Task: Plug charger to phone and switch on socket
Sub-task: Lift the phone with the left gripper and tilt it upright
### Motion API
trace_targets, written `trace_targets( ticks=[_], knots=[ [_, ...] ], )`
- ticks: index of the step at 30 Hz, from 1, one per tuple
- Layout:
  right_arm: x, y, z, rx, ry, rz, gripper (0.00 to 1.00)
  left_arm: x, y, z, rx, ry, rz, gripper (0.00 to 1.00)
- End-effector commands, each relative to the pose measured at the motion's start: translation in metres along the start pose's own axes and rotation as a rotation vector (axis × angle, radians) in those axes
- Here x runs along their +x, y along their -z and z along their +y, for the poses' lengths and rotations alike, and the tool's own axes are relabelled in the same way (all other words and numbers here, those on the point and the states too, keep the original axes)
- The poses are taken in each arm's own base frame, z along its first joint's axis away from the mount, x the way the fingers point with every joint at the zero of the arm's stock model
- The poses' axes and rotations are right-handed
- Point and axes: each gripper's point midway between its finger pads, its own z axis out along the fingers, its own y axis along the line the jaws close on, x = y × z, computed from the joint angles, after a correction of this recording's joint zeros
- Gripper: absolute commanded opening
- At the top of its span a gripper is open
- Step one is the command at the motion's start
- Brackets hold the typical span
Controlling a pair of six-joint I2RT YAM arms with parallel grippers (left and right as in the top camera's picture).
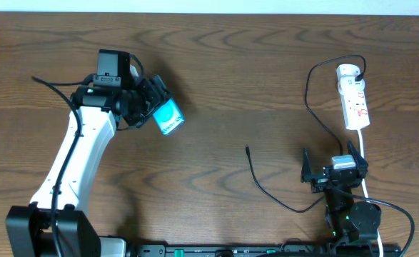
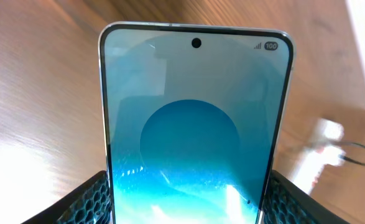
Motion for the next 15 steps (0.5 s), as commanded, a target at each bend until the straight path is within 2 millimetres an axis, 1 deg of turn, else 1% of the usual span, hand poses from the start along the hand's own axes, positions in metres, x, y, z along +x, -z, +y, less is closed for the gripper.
trace_targets(
  ticks=[1,2,3,7,9,12,15],
  knots=[
    [0.001,0.0,-0.002,0.008,-0.016,0.001,0.99,0.033,0.017,-0.041,0.199,0.154,0.198,0.07],
    [0.001,0.0,-0.002,0.008,-0.015,0.0,0.99,0.045,0.024,-0.052,0.26,0.228,0.295,0.07],
    [0.001,0.0,-0.002,0.008,-0.015,0.0,0.99,0.051,0.029,-0.058,0.292,0.271,0.351,0.08],
    [0.001,0.0,-0.002,0.008,-0.016,0.001,0.99,0.066,0.051,-0.076,0.388,0.406,0.542,0.07],
    [0.001,0.0,-0.002,0.008,-0.016,0.001,0.99,0.072,0.063,-0.083,0.43,0.457,0.631,0.07],
    [0.001,0.0,-0.002,0.008,-0.016,0.001,0.99,0.076,0.082,-0.091,0.505,0.465,0.736,0.07],
    [0.001,0.0,-0.002,0.008,-0.016,0.001,0.99,0.076,0.093,-0.094,0.549,0.467,0.787,0.07]
  ],
)
